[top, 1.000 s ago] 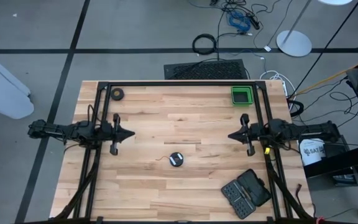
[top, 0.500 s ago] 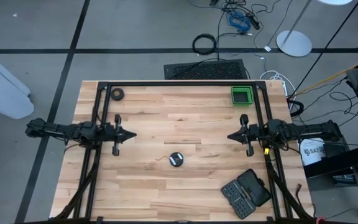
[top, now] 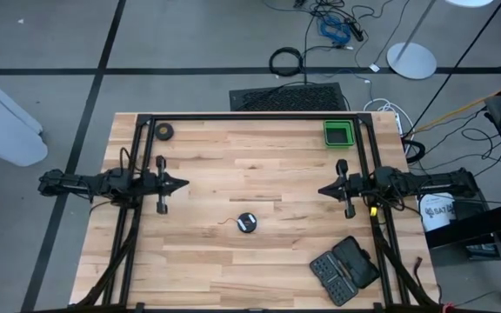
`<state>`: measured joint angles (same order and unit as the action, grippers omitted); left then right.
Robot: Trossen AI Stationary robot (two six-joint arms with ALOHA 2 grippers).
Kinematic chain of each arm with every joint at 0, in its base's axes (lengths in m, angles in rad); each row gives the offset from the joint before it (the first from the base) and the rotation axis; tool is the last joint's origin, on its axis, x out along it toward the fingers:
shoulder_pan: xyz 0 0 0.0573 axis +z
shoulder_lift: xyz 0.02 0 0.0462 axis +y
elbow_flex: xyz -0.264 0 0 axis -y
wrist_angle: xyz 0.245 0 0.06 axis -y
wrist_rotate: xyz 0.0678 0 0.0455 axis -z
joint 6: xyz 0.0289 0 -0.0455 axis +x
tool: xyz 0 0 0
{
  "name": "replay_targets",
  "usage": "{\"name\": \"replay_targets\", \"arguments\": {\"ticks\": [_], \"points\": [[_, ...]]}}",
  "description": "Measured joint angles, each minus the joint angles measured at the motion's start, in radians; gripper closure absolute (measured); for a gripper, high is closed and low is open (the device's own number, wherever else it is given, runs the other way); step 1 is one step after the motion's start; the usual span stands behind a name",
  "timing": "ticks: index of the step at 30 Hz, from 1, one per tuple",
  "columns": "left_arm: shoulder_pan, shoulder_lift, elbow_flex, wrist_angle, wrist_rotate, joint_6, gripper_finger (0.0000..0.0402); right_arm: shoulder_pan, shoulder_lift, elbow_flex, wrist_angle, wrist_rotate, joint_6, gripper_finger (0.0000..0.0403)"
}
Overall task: Coil cords
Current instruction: Return to Home Position
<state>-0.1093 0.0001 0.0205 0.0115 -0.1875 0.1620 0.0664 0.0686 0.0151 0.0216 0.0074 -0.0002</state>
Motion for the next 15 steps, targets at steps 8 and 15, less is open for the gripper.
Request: {"name": "replay_targets", "arguments": {"ticks": [8, 15], "points": [[0.000, 0.000, 0.002, -0.019, 0.084, -0.070, 0.0400, 0.000, -0.001, 0.000, -0.003, 0.000, -0.036, 0.0403], [0.000, 0.000, 0.002, -0.021, 0.083, -0.060, 0.0400, 0.000, -0.001, 0.000, -0.003, 0.000, -0.053, 0.0403]]}}
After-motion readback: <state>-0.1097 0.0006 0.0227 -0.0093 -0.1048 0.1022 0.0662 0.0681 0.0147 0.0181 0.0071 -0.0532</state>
